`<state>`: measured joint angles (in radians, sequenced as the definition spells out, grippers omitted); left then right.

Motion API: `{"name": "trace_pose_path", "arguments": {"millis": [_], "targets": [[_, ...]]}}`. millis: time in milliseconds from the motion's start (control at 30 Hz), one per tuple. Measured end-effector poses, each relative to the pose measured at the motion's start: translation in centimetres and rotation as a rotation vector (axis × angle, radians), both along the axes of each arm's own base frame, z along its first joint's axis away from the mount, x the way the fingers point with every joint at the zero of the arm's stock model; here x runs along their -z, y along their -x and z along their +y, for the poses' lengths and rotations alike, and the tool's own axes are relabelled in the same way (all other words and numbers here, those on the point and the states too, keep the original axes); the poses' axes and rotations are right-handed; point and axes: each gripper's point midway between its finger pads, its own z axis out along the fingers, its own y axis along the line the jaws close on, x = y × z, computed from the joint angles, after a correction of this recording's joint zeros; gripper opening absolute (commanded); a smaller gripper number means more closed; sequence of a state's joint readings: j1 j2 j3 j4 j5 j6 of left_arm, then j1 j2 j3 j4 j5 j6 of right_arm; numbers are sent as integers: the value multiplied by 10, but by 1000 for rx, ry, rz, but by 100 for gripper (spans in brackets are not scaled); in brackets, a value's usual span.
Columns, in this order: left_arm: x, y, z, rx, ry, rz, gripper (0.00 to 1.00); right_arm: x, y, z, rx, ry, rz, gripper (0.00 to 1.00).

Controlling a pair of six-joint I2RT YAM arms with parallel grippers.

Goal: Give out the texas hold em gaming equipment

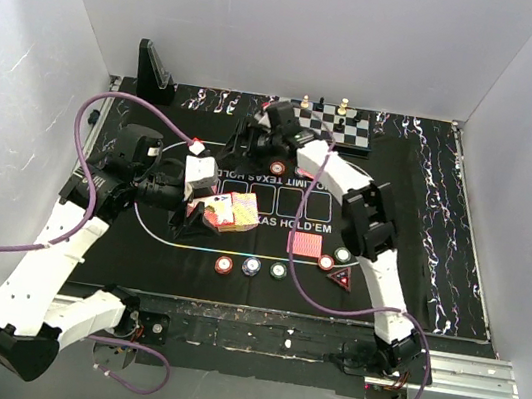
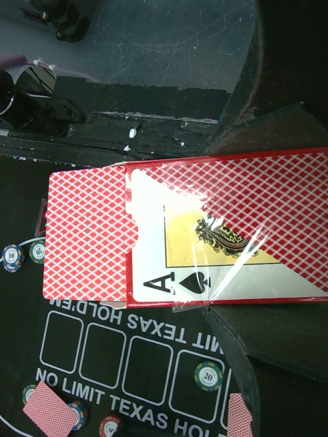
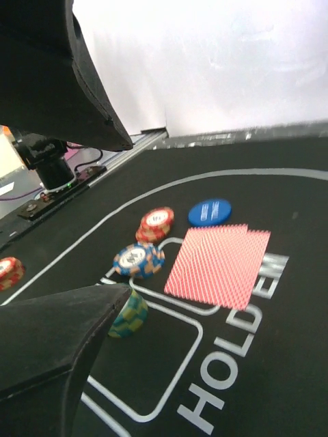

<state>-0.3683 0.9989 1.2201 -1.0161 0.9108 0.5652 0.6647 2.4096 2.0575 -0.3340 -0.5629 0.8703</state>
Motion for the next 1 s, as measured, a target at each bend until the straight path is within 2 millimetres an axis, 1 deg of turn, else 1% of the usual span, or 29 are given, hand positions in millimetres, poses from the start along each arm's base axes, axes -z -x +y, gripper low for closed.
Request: {"name": "trace_pose_path", "arguments": {"millis": [100, 200, 267, 333, 400, 467, 533, 567, 633, 700, 767, 867, 933, 1000], "targets": [[1, 0, 0, 0, -1, 2, 0, -54, -10, -17, 23, -45, -90, 87], [2, 0, 0, 0, -2, 5, 0, -109, -6, -41, 46, -89, -174, 88], [4, 0, 0, 0, -4, 8, 0, -139, 3, -60, 65, -115, -218, 88], [7, 0, 0, -1, -7, 16, 0, -162, 16, -78, 82, -135, -251, 89], [9, -1, 0, 0, -10, 21, 0, -179, 31, -100, 110, -152, -277, 89], [9, -2, 0, 0, -11, 23, 0, -190, 48, -121, 134, -174, -297, 89], [9, -2, -1, 0, -12, 22, 0, -196, 64, -139, 149, -192, -302, 90], [9, -2, -1, 0, -11, 21, 0, -199, 70, -145, 152, -201, -303, 90], [9, -3, 0, -2, -13, 19, 0, -205, 82, -153, 144, -228, -304, 90], [10, -4, 0, -2, -14, 18, 0, -204, 98, -152, 115, -262, -296, 90], [11, -5, -1, -2, -17, 17, 0, -199, 119, -149, 76, -288, -272, 91], [13, -10, -2, -4, -20, 16, 0, -195, 147, -138, 6, -321, -241, 91], [14, -12, -3, -5, -21, 17, 0, -197, 166, -127, -44, -342, -236, 91], [15, -14, -4, -5, -23, 21, 0, -203, 179, -120, -84, -362, -244, 91]]}}
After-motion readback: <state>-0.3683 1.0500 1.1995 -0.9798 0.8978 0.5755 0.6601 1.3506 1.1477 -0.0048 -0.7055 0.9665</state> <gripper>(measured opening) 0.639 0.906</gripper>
